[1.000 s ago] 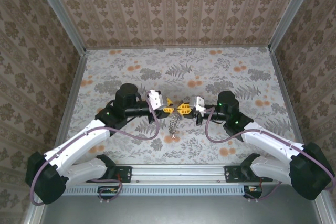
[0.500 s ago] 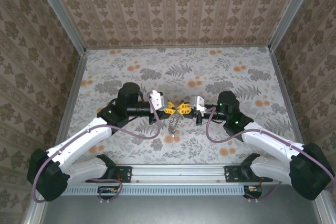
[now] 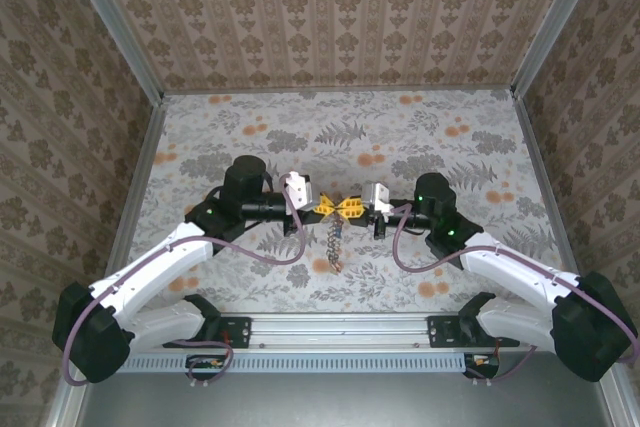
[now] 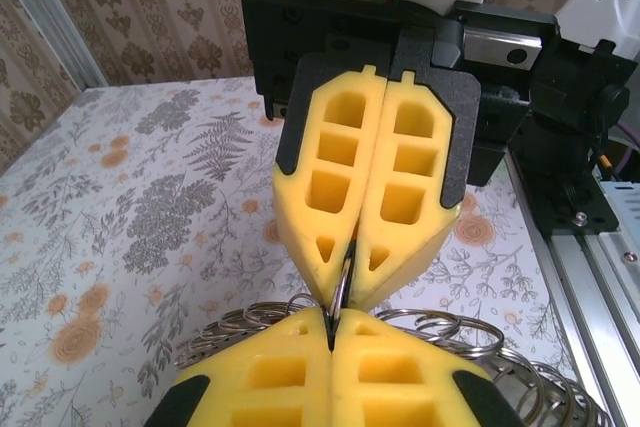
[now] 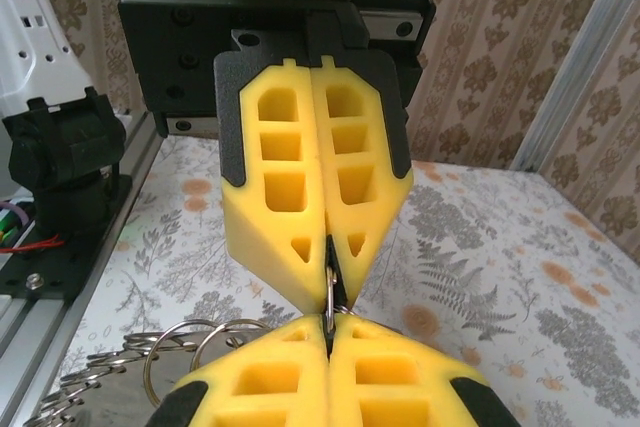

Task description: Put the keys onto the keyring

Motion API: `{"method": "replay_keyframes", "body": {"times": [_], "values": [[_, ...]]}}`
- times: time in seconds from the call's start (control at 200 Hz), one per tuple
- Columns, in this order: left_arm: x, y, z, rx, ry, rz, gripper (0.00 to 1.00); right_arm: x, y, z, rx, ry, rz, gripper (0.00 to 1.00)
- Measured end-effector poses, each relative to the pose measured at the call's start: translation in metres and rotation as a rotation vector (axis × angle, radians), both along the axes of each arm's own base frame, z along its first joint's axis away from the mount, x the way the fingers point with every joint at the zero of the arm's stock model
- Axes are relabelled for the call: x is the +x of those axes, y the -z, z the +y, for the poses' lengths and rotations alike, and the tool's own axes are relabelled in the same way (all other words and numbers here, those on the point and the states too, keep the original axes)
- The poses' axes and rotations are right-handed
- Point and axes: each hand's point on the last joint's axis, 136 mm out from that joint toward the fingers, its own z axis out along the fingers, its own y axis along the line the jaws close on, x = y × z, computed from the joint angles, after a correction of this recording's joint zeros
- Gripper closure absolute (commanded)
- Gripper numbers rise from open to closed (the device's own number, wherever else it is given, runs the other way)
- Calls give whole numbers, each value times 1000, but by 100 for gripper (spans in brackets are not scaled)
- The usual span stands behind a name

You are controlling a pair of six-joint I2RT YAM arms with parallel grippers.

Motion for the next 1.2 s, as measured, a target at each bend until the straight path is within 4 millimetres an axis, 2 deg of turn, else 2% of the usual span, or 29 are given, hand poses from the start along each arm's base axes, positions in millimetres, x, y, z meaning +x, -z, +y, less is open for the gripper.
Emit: {"method": "replay_keyframes", "body": {"times": [0.035,0.07,0.29,0.425,0.565,0.735,1.045,1.145,1.2], "values": [[0,1,1,10,-1,5,100,0,2,0,-20,0,2,75],[-1,2,2,28,-5,14,100,0,2,0,-43,-2,-7,70],[0,-2,9,132,-37,12,100,5,-17,-7,-223,22,-87,66],[-3,3,10,190,-38,9,100,4,-14,-11,-309,30,-55,68],[-3,18,8,256,-38,44,100,3,-5,-4,-381,9,34,73],[0,29,7,297,-42,76,100,2,6,2,-425,-11,127,74],[1,27,5,287,-44,73,100,-3,22,2,-454,-21,233,71],[1,25,4,276,-38,73,100,-3,26,4,-457,-22,253,75],[0,23,3,267,-31,71,100,-2,27,4,-457,-18,269,80]]}}
